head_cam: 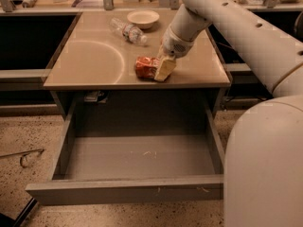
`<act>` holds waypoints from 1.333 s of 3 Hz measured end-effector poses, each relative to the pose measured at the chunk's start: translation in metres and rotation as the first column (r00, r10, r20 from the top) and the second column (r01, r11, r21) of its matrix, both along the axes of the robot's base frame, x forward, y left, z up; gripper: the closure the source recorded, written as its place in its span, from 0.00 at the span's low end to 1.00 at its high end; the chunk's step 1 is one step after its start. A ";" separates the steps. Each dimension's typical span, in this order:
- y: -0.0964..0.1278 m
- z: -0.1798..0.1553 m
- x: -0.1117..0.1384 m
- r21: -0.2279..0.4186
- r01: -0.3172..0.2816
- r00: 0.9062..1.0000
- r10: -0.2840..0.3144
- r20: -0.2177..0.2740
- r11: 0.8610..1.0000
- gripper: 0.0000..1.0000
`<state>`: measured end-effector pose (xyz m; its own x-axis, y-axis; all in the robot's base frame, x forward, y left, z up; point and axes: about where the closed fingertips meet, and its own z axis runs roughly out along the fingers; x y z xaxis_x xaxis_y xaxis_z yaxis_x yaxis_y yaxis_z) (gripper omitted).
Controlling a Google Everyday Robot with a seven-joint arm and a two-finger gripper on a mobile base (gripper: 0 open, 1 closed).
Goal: Place coke can into top drawer
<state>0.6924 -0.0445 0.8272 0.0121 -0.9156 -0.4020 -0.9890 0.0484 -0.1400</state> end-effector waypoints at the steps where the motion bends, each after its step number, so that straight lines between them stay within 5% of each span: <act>1: -0.001 0.008 -0.019 -0.004 -0.004 1.000 0.004 0.022 1.000 0.88; 2: -0.006 0.044 -0.065 0.023 0.021 0.993 -0.023 0.112 1.000 1.00; 3: -0.009 0.059 -0.120 0.076 0.046 0.984 -0.059 0.166 0.996 1.00; 4: -0.019 0.028 -0.139 0.045 0.059 0.991 -0.064 0.119 0.997 1.00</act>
Offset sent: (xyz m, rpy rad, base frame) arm -0.1626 -0.0139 0.0520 0.0118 -0.1596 -0.0313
